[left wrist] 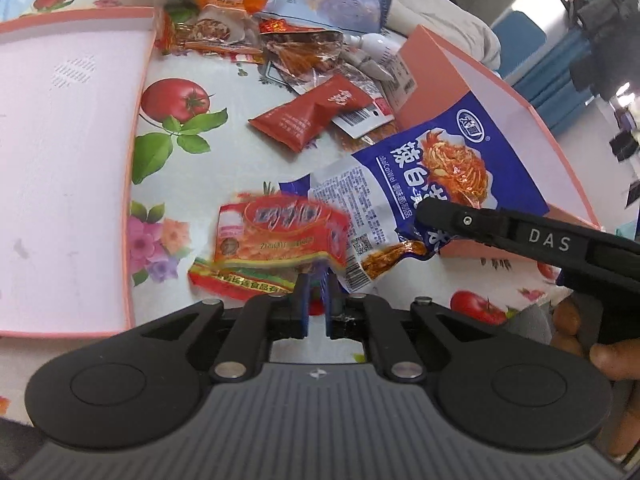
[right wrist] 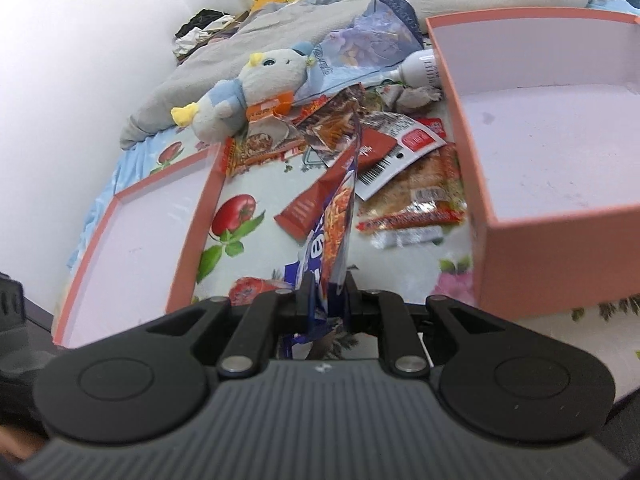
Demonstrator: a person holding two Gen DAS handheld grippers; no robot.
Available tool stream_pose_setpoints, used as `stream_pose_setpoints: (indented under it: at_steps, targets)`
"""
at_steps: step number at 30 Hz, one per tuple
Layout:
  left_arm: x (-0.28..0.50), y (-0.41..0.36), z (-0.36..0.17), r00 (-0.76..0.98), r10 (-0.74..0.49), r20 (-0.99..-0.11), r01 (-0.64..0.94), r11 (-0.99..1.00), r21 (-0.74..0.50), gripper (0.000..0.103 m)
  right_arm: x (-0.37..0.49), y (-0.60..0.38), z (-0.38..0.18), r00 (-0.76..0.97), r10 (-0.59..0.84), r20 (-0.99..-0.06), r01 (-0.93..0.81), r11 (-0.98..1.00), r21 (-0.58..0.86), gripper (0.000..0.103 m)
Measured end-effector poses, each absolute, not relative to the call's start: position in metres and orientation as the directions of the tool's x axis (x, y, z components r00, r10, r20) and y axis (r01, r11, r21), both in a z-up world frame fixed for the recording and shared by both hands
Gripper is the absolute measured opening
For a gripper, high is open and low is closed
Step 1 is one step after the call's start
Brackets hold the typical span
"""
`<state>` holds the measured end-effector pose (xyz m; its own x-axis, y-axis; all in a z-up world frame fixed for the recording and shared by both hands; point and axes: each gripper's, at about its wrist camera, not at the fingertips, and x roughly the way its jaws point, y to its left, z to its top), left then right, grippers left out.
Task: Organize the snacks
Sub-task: 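Grasp the blue noodle bag with the right gripper while the left grasps the red-yellow packet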
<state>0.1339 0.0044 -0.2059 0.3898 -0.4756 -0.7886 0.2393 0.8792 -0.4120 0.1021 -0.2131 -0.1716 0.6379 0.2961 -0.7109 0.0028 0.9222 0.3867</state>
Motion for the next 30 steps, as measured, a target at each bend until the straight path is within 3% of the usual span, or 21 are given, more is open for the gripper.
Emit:
stream_pose_setpoints:
  at_steps: [1, 3, 6, 8, 16, 23, 26, 30]
  targets:
    - [0.132, 0.004, -0.204, 0.387, -0.477, -0.789, 0.245, 0.878, -0.411, 0.019, 0.1, -0.214, -0.171, 0.639, 0.291, -0.712, 0.004, 0.924, 0.382, 0.016]
    - [0.13, 0.001, -0.2, 0.383, -0.481, -0.789, 0.263, 0.875, -0.406, 0.049, 0.096, -0.217, -0.171, 0.64, 0.285, -0.714, 0.007, 0.926, 0.377, 0.016]
    - [0.129, -0.005, -0.194, 0.407, -0.451, -0.794, 0.286, 0.889, -0.358, 0.068, 0.092, -0.222, -0.171, 0.642, 0.274, -0.716, 0.014, 0.929, 0.369, 0.016]
    - [0.133, -0.008, -0.196, 0.411, -0.425, -0.806, 0.291, 0.9, -0.325, 0.075, 0.088, -0.224, -0.17, 0.648, 0.265, -0.715, 0.012, 0.934, 0.357, 0.016]
    - [0.164, -0.028, -0.222, 0.437, -0.235, -0.868, 0.299, 0.948, -0.106, 0.082, 0.081, -0.227, -0.17, 0.657, 0.262, -0.707, 0.001, 0.937, 0.349, 0.016]
    - [0.181, -0.039, -0.24, 0.453, -0.169, -0.875, 0.292, 0.956, -0.033, 0.095, 0.079, -0.223, -0.168, 0.662, 0.264, -0.701, -0.024, 0.943, 0.332, 0.016]
    - [0.181, -0.043, -0.241, 0.461, -0.177, -0.87, 0.304, 0.952, -0.033, 0.094, 0.078, -0.22, -0.167, 0.666, 0.26, -0.699, -0.043, 0.949, 0.312, 0.016]
    - [0.179, -0.052, -0.239, 0.464, -0.169, -0.87, 0.326, 0.945, -0.009, 0.081, 0.079, -0.217, -0.167, 0.667, 0.254, -0.7, -0.052, 0.954, 0.296, 0.016]
